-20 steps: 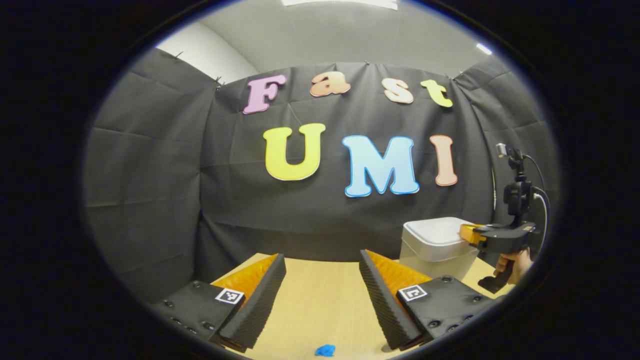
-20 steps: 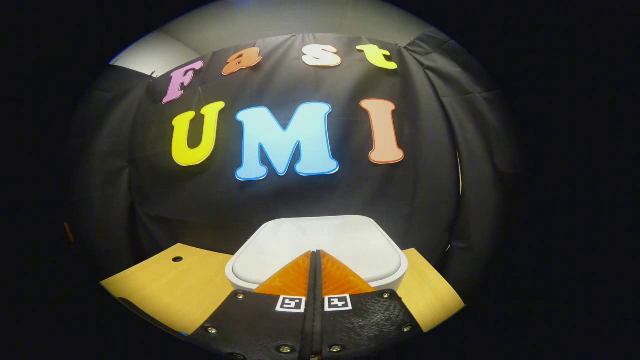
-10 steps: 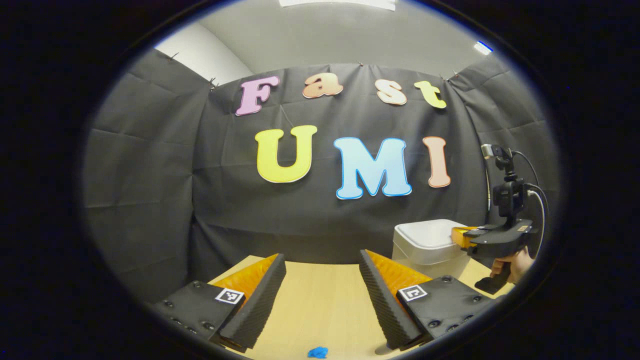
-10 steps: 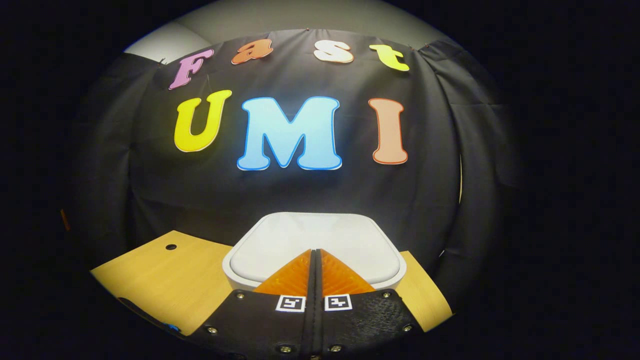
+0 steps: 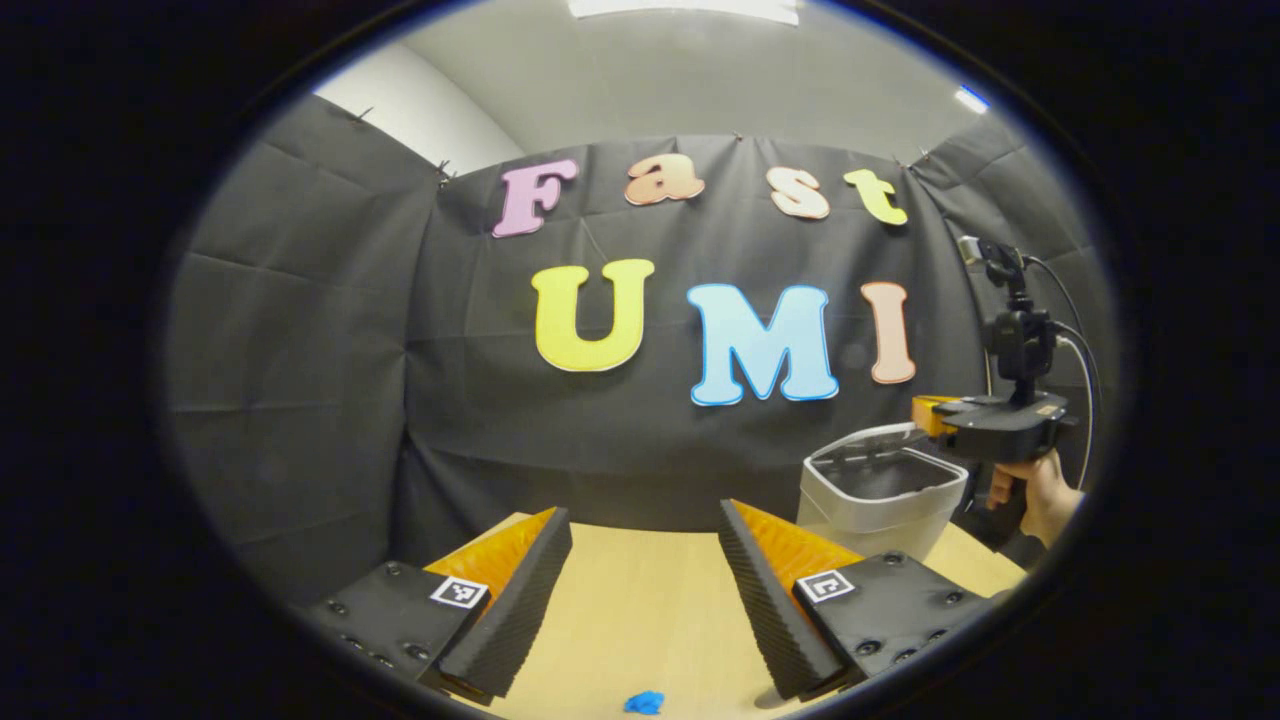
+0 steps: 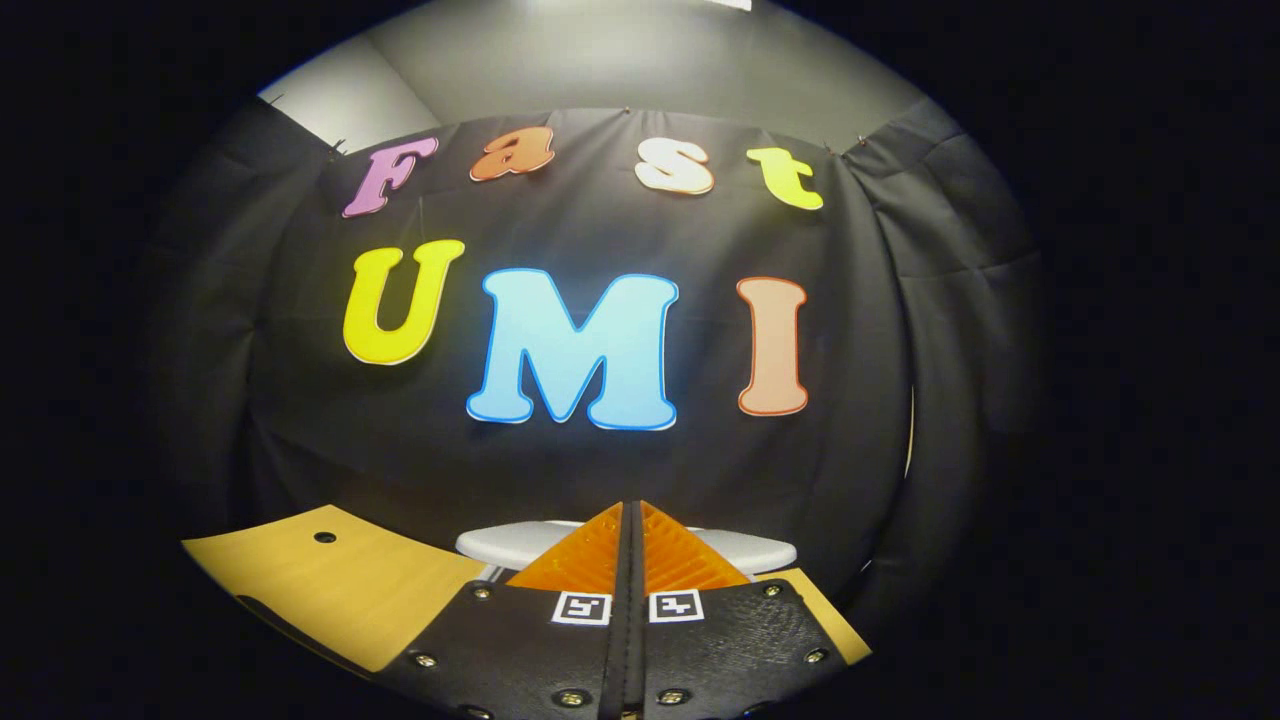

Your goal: Press the lid of the desktop garbage bin to open it, pick up the crumpled paper on the desktop and throw it into the bin, then pick up the pop can on the desktop and drop it into the bin, and finally close the garbage bin lid.

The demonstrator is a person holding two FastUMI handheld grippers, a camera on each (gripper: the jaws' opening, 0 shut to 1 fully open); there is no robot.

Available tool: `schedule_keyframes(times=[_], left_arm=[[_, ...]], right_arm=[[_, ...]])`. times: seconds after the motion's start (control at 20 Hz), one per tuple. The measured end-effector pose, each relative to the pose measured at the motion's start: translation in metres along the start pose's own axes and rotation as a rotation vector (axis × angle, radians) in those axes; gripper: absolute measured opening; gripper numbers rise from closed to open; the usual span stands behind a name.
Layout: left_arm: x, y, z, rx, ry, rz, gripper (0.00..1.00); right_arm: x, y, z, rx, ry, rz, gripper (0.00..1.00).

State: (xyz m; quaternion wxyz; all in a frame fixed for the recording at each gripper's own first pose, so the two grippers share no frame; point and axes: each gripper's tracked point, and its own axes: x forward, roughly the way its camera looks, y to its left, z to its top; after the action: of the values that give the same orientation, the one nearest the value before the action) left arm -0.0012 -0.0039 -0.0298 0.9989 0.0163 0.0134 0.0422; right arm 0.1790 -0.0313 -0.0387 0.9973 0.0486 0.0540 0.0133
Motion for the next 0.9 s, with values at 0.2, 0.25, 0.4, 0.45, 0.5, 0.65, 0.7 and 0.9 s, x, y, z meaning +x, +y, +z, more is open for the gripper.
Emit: schedule_keyframes(times=[0.2,0.25,0.4,0.45,0.5,0.65,0.7,0.9], left_arm=[[-0.004,0.004,-0.001,-0.003,-0.001,0.0,0.96],[-0.004,0.004,0.001,-0.003,-0.004,-0.002,0.96],[-0.004,0.001,0.001,-0.002,-0.008,-0.011,0.98],[-0.004,0.001,0.0,-0.004,-0.008,-0.017,0.98],[-0.005,0.0,0.0,-0.007,-0.008,-0.021,0.98],[-0.005,0.001,-0.001,-0.011,-0.007,-0.025,0.98],[-0.005,0.001,-0.001,-0.012,-0.006,-0.026,0.96],[-0.008,0.008,-0.01,-0.026,0.019,-0.02,0.96]], right_arm=[[-0.003,0.001,0.01,-0.012,-0.029,0.006,0.0],[-0.004,0.0,0.014,-0.012,-0.035,0.004,0.0],[-0.01,0.0,0.021,-0.017,-0.053,0.002,0.0],[-0.013,0.001,0.021,-0.023,-0.052,0.003,0.0],[-0.015,0.001,0.021,-0.029,-0.049,0.006,0.0],[-0.021,0.002,0.021,-0.041,-0.045,0.009,0.0],[-0.024,0.004,0.021,-0.04,-0.046,0.009,0.0],[-0.039,0.012,0.017,-0.029,-0.034,0.017,0.0]])
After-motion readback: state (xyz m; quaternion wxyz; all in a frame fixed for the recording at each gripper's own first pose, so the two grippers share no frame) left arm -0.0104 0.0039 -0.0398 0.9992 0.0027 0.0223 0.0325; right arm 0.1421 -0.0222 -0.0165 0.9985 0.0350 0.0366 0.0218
